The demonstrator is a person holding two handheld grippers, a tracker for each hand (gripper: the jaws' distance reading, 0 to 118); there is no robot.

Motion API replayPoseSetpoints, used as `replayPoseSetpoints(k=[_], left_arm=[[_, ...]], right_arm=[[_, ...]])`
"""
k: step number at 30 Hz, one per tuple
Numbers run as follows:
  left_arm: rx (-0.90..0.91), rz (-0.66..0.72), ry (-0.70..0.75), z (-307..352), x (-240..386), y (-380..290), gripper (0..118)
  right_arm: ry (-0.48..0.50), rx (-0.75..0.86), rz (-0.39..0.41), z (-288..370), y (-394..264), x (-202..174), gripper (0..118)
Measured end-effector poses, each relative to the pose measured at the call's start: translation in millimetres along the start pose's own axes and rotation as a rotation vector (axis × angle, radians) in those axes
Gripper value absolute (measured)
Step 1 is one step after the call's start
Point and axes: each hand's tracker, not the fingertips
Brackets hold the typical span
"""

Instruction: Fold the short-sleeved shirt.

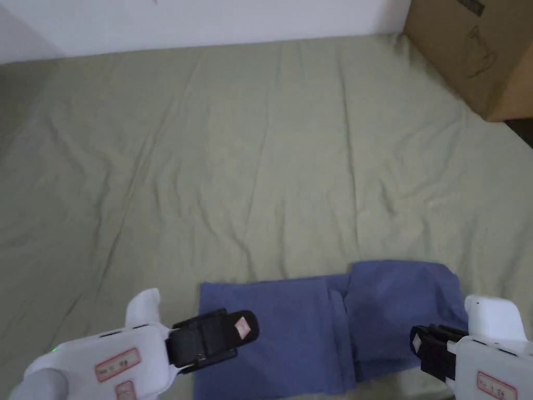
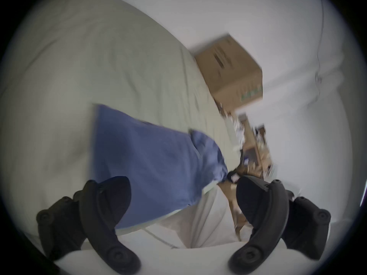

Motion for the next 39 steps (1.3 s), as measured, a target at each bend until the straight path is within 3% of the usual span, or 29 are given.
replayPoseSetpoints(k=[5, 8, 12, 13, 14, 15, 17, 19, 22, 25, 32, 39], left_arm=[[0.064, 0.212, 0.024, 24.6, -68.0, -0.9, 109], [-0.027, 0.317, -0.007, 2.9, -84.1, -9.2, 108], [-0.075, 0.31, -0.179, -32.9, -83.6, -18.6, 101], [-0.077, 0.34, -0.208, -39.6, -84.1, -22.1, 86], [-0.097, 0.375, -0.192, -48.5, -87.6, -22.5, 42], [-0.107, 0.388, -0.161, -55.0, -90.6, -22.8, 14], [-0.124, 0.333, 0.022, -58.0, -94.3, -28.8, 14], [-0.085, 0.356, -0.125, -47.6, -90.9, -26.7, 14], [-0.089, 0.304, -0.109, -35.7, -90.1, -20.0, 14], [-0.054, 0.342, -0.137, -19.4, -101.1, -11.6, 14], [0.104, 0.361, 0.003, 64.5, -137.5, 6.9, 14], [0.218, 0.352, 0.15, 127.9, -125.4, 15.9, 14]], right_arm=[[0.021, -0.03, 0.059, -8.3, 1.5, -22.4, 1], [0.018, -0.04, 0.118, -10.4, 2.8, -37.5, 1], [0.014, -0.049, 0.142, -13.6, 6.0, -48.3, 1], [0.017, -0.051, 0.14, -13.8, 6.8, -49.3, 1], [0.021, -0.051, 0.138, -13.7, 7.8, -50.8, 1], [0.023, -0.051, 0.137, -13.2, 8.8, -51.9, 1], [0.024, -0.052, 0.143, -12.8, 10.8, -54.9, 1], [0.019, -0.053, 0.152, -12.4, 11.8, -56.7, 1], [0.02, -0.063, 0.147, -18.3, 13.2, -57.4, 1], [0.018, -0.075, 0.138, -21.3, 13.0, -61.3, 1], [0.033, -0.078, 0.145, -24.9, 15.2, -66.6, 1], [0.057, -0.082, 0.133, -29.4, 12.0, -65.1, 1]])
